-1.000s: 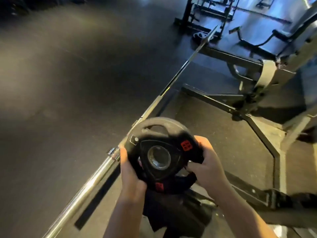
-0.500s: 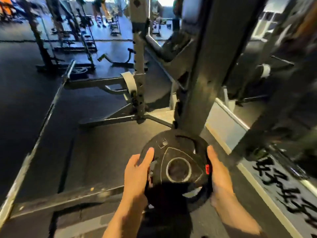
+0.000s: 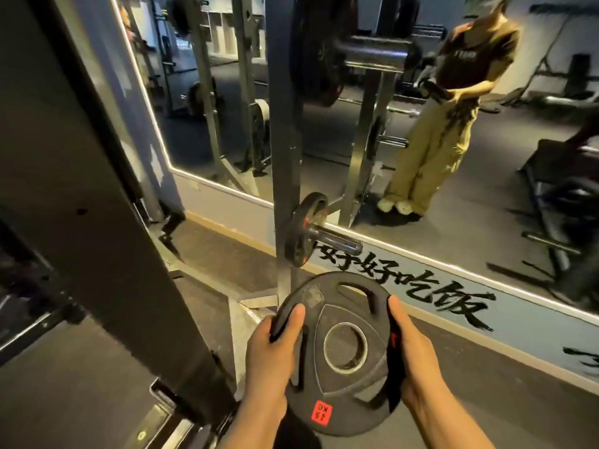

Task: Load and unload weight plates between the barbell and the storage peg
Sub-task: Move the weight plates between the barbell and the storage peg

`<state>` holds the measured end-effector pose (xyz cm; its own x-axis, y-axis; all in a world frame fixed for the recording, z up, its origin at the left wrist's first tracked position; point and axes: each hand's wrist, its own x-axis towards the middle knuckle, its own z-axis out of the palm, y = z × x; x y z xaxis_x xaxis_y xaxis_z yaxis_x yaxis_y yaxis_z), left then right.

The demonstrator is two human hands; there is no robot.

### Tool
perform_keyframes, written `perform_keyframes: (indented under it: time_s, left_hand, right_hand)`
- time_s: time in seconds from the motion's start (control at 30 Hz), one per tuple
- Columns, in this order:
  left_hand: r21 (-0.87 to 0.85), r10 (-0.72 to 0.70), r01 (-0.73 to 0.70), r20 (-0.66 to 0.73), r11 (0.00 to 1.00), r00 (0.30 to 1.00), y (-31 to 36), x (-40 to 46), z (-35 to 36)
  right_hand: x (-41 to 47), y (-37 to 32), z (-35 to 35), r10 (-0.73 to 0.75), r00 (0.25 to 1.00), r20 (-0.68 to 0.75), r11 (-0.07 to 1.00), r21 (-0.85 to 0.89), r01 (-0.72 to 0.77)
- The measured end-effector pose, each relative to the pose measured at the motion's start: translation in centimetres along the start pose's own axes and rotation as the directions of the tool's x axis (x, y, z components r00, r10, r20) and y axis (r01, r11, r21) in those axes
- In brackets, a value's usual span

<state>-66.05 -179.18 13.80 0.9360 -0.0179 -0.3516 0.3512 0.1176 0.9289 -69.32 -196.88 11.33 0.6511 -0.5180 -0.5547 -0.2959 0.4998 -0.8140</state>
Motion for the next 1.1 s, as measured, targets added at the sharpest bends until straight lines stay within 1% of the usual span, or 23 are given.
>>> perform_keyframes:
  time_s: [0.07,0.23,0.33,0.4,0.5,0.6,0.67,0.77,0.83,0.93,1.0,1.03,1.1]
  left_hand:
    - [0.015,0.005,-0.005,-0.014,1.0,1.0,0.7,1.4,0.0]
    - [0.078,0.079,-0.074,-0.066,0.994,0.995,3.6,6.0,-1.3]
    - [0.103,0.065,-0.057,-0.076,0.993,0.995,4.3,9.0,-1.8]
    - [0.097,0.015,-0.011,-0.042,0.995,0.999,4.1,10.6,-1.4]
    - [0.111,-0.069,0.065,0.04,0.992,0.997,2.8,12.5,1.2]
    - [0.15,-0.119,0.097,0.146,0.984,0.982,1.2,14.1,5.2]
    - [0.177,-0.136,0.106,0.17,0.978,0.976,0.2,15.2,8.6]
    - [0.185,-0.173,0.145,0.144,0.972,0.974,-0.9,17.1,13.7]
    - [0.191,-0.209,0.186,0.103,0.964,0.973,-1.4,18.3,16.7]
    - [0.185,-0.229,0.222,0.018,0.958,0.973,-1.7,20.0,20.7]
    - [0.21,-0.229,0.23,-0.029,0.95,0.973,-2.3,21.0,22.2]
    - [0.216,-0.214,0.222,-0.056,0.951,0.975,-2.3,21.4,23.0]
    - [0.212,-0.198,0.219,-0.117,0.952,0.973,-2.1,22.1,23.5]
  right_hand:
    - [1.0,-0.2,0.9,0.0,1.0,-0.004,1.0,0.02,0.0]
    - [3.7,-1.5,6.0,-0.025,0.997,0.071,0.997,0.074,0.02]
    - [5.2,-1.1,8.0,-0.008,0.996,0.092,0.995,0.097,-0.001]
    - [6.3,-0.5,8.0,0.01,0.997,0.081,0.992,0.128,-0.021]
    - [8.3,-0.3,5.6,0.068,0.997,0.03,0.979,0.193,-0.072]
    - [10.6,-0.9,2.4,0.113,0.994,0.013,0.97,0.215,-0.113]
    - [12.9,-1.9,0.1,0.13,0.991,0.014,0.964,0.232,-0.13]
    - [17.8,-3.6,-2.6,0.176,0.982,0.066,0.947,0.262,-0.187]
    - [20.8,-5.3,-4.0,0.22,0.968,0.12,0.937,0.251,-0.244]
    - [25.0,-8.2,-5.5,0.252,0.944,0.215,0.94,0.178,-0.291]
    - [27.7,-9.6,-6.0,0.226,0.946,0.232,0.953,0.15,-0.264]
    - [29.0,-10.3,-6.0,0.234,0.943,0.235,0.958,0.108,-0.265]
    - [30.9,-11.0,-5.2,0.316,0.916,0.249,0.942,0.033,-0.334]
